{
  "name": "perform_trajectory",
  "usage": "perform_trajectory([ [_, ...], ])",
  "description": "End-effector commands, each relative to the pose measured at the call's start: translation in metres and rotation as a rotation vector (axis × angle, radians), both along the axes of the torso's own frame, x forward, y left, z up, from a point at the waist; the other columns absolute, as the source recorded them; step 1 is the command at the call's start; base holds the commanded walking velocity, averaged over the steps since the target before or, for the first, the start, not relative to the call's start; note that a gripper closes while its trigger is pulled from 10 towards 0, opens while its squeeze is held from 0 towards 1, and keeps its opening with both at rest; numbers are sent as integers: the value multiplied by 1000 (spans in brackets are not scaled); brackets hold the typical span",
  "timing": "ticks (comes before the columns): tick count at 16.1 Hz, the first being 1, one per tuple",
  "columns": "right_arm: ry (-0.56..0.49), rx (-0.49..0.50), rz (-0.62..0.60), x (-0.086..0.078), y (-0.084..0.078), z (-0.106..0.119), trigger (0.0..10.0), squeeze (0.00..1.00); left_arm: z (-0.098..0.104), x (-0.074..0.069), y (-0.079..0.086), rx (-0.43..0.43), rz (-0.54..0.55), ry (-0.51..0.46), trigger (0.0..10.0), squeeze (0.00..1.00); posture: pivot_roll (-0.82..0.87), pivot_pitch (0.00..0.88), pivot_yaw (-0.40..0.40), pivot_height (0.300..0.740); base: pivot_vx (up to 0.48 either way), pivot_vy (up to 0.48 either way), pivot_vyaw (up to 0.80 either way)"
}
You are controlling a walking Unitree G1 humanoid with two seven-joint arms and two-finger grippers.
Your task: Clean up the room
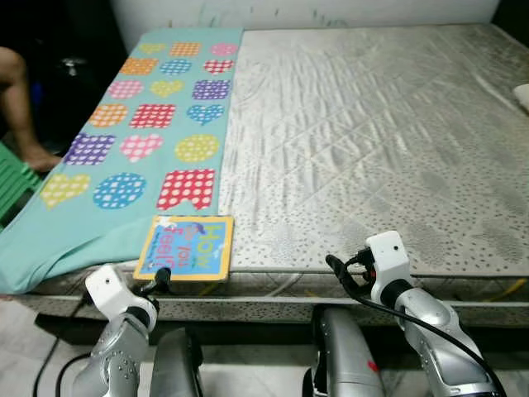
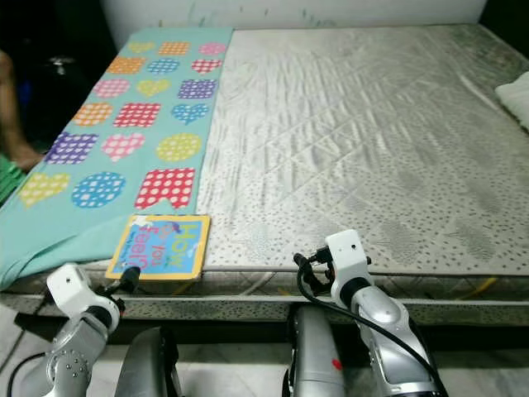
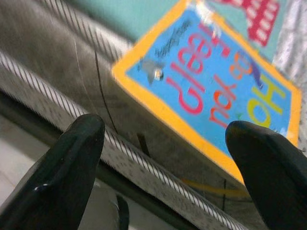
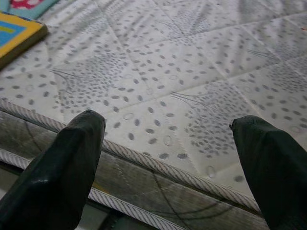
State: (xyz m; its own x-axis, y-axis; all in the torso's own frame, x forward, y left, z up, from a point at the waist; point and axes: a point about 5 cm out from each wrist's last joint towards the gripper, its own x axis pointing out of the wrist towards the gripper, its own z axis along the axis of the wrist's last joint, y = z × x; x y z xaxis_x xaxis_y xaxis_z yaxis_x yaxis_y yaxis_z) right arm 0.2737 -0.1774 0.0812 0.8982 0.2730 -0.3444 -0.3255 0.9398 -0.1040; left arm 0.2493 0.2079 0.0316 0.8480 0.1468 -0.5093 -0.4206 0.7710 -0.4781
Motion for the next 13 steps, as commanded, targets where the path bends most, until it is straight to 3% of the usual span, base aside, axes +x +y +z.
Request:
perform_trajectory([
  [1, 1, -3, 3, 0, -2, 2, 10000, 0, -5, -1, 2, -15, 35, 23, 10000, 0, -174, 78, 5, 542, 0, 0, 0],
  [3, -2, -12, -7, 0, -6, 3, 10000, 0, -7, 7, 1, -9, 30, 25, 10000, 0, -181, 79, 10, 542, 0, 0, 0],
  [5, -5, -15, -14, 0, -7, 3, 10000, 0, -1, 14, 7, -44, 72, -36, 10000, 0, -187, 80, 14, 542, 0, 0, 0],
  [8, -2, -17, -17, -2, -9, 2, 10000, 0, 2, 11, 13, -1, 94, -47, 10000, 0, -185, 82, 13, 542, 0, 0, 0],
  [11, -15, 13, -19, -1, -9, 5, 10000, 0, 13, 2, 9, 162, -40, -58, 10000, 0, -177, 76, 9, 542, 0, 0, 0],
  [13, -74, 95, -49, 5, -5, 16, 10000, 0, 29, -8, -3, 249, -174, -125, 10000, 0, -167, 62, 15, 542, 0, 0, 0],
])
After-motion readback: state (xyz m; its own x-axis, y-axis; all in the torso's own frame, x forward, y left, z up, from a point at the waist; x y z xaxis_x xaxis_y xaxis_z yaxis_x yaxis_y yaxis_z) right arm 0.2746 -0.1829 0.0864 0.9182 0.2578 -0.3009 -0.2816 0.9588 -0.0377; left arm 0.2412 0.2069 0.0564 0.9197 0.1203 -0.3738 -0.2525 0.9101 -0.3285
